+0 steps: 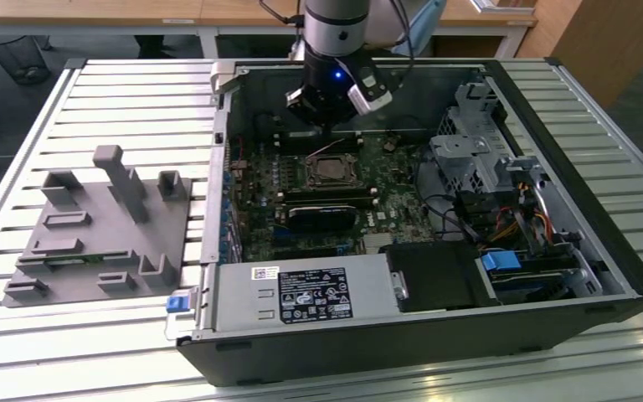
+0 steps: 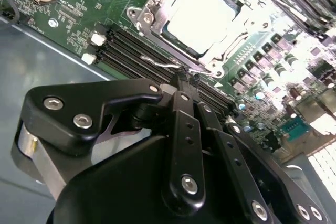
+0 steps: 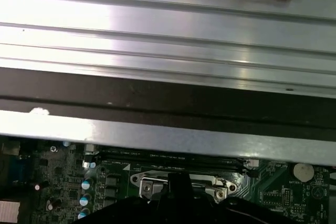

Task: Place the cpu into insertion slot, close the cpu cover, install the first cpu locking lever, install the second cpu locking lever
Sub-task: 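Install the first cpu locking lever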

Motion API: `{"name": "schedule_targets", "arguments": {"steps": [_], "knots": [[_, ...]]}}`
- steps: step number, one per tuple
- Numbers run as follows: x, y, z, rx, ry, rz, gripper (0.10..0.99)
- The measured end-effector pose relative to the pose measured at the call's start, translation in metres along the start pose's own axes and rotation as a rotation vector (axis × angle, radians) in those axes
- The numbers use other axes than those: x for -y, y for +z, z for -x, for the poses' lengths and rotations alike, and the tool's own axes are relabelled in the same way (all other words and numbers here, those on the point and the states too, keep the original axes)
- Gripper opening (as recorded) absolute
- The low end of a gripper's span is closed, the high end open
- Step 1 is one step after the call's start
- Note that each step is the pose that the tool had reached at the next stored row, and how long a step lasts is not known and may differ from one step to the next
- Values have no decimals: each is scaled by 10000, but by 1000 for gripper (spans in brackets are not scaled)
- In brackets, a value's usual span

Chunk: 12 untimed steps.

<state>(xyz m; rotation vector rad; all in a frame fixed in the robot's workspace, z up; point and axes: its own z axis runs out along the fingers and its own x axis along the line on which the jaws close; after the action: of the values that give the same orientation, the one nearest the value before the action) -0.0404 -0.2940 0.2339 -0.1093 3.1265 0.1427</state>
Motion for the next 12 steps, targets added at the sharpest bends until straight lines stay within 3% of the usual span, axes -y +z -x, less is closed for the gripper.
{"name": "schedule_targets", "arguments": {"steps": [12], "knots": [[-10, 87, 97, 30, 324, -4, 106]]}}
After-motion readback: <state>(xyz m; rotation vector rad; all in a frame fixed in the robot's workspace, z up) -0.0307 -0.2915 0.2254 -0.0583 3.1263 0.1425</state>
